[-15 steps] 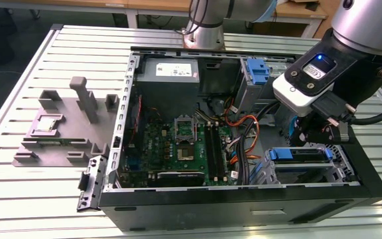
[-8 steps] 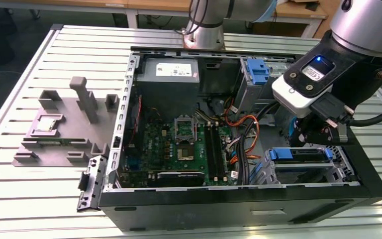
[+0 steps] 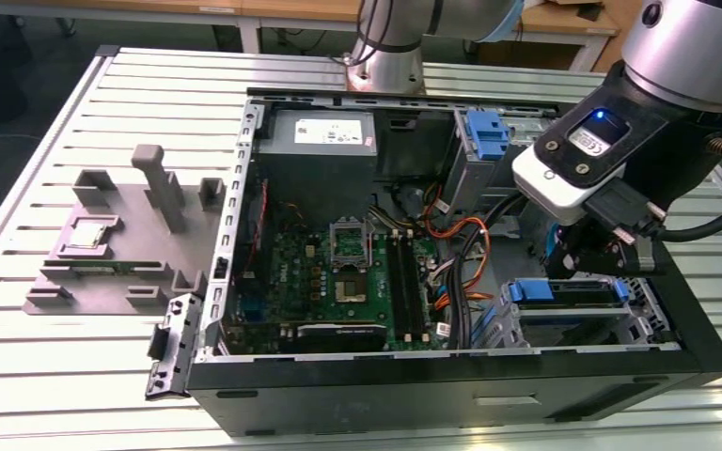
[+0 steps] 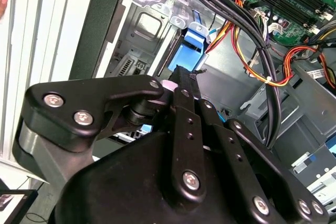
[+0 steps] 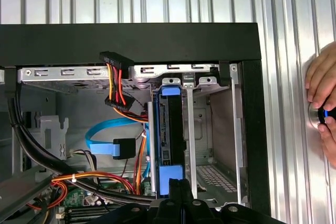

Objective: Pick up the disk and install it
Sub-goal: 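Insert the first disk wire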

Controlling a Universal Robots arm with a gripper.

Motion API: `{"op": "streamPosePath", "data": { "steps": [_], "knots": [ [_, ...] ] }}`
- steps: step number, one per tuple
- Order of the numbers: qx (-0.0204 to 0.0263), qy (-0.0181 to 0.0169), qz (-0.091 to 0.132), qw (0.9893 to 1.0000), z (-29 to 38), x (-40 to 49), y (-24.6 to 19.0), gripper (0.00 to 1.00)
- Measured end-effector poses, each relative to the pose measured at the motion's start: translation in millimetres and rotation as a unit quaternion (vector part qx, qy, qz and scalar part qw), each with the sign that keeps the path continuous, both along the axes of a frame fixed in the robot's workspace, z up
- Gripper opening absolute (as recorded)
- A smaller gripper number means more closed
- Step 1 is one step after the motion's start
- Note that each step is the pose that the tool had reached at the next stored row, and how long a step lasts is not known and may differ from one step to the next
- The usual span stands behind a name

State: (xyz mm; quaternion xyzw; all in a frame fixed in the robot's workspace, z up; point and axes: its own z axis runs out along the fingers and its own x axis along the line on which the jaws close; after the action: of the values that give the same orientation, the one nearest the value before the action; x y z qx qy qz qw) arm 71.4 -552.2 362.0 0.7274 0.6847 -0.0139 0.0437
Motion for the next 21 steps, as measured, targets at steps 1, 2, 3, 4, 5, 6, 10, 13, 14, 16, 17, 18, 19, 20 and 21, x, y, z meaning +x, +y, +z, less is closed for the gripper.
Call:
{"op": "streamPosePath", "data": {
  "steps": [1,2,3,4,5,6,10,13,14,16,17,18,19,20,21],
  "knots": [
    [0.0,0.0,0.0,1.0,-0.1,0.0,0.0,0.1],
    [0.0,0.0,0.0,1.0,-0.2,0.0,0.0,0.1],
    [0.0,0.0,0.0,1.0,-0.4,0.0,0.0,0.1],
    [0.0,0.0,0.0,1.0,-0.6,0.0,0.0,0.1],
    [0.0,0.0,0.0,1.0,-1.1,0.0,0.0,0.1],
    [0.0,0.0,0.0,1.0,-1.2,0.0,0.0,0.1],
    [0.0,0.0,0.0,1.0,-1.9,0.0,0.0,0.1],
    [0.0,0.0,0.0,1.0,-2.5,0.0,0.0,0.1],
    [0.0,0.0,0.0,1.0,-2.8,0.0,0.0,0.1],
    [0.0,0.0,0.0,1.0,-3.0,0.0,0.0,0.1],
    [0.0,0.0,0.0,1.0,-3.8,0.0,0.0,0.1],
    [0.0,0.0,0.0,1.0,-3.9,0.0,0.0,0.1],
    [0.0,0.0,0.0,1.0,-4.0,0.0,0.0,0.1],
    [0.0,0.0,0.0,1.0,-4.9,0.0,0.0,0.1],
    [0.0,0.0,0.0,1.0,-5.2,0.0,0.0,0.1]
  ]
}}
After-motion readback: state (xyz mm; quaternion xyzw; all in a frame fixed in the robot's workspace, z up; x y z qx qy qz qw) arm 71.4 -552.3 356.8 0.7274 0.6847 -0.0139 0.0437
